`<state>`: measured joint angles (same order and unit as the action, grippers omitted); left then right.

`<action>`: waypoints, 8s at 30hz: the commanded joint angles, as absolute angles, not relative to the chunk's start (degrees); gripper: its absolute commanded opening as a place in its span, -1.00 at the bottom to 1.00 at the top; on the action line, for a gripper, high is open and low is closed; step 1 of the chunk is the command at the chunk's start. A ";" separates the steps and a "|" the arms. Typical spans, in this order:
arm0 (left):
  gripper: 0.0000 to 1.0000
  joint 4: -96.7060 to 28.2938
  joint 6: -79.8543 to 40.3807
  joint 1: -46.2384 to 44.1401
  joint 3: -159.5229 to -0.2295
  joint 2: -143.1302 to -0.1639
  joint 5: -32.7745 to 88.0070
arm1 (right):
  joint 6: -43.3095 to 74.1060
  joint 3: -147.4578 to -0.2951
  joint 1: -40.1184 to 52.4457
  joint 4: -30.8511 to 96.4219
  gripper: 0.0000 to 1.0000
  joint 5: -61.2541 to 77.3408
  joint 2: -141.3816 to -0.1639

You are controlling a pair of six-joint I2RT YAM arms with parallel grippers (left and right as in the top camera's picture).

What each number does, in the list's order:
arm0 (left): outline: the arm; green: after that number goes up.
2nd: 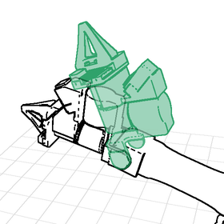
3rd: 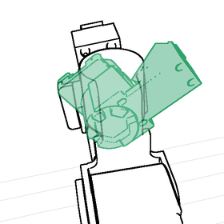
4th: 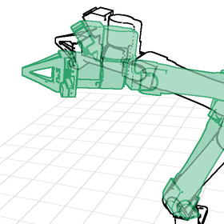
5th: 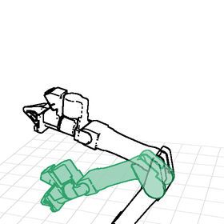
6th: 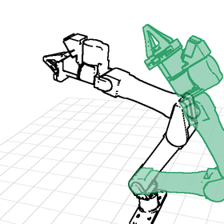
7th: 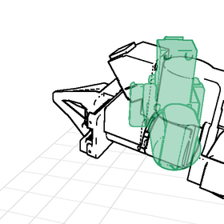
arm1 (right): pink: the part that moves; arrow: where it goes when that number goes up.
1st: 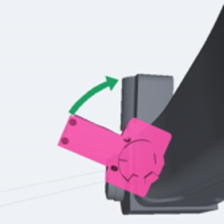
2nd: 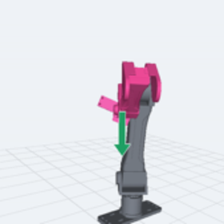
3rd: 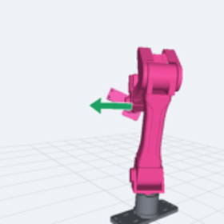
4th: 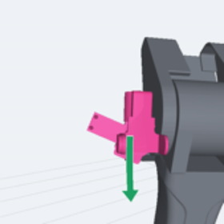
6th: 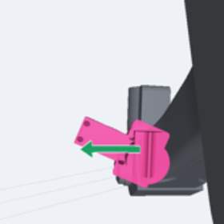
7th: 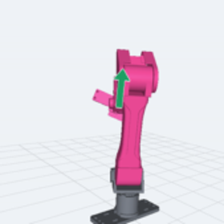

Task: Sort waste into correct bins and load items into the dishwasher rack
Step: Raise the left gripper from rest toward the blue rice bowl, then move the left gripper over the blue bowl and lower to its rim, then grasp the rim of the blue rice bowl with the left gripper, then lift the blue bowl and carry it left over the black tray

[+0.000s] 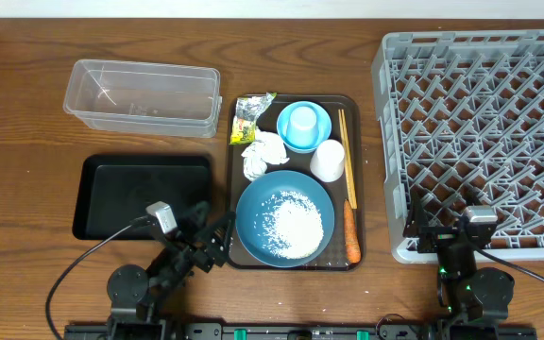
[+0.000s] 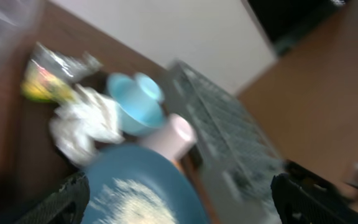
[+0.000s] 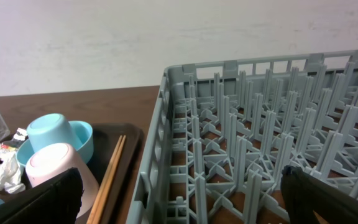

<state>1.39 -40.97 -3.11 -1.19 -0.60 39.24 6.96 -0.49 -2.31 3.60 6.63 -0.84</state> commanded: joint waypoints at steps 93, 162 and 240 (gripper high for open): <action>0.72 -43.16 -36.36 -56.90 -72.71 -104.75 0.58 | 6.79 -0.34 -2.98 3.70 0.98 6.44 -0.43; -0.52 -40.40 -40.38 -63.09 -68.66 -108.38 -5.67 | 6.79 -0.34 -2.98 3.70 0.99 6.44 -0.43; -0.88 -47.77 -20.16 0.93 -78.61 -86.87 35.03 | 6.79 -0.34 -2.98 3.70 0.98 6.44 -0.43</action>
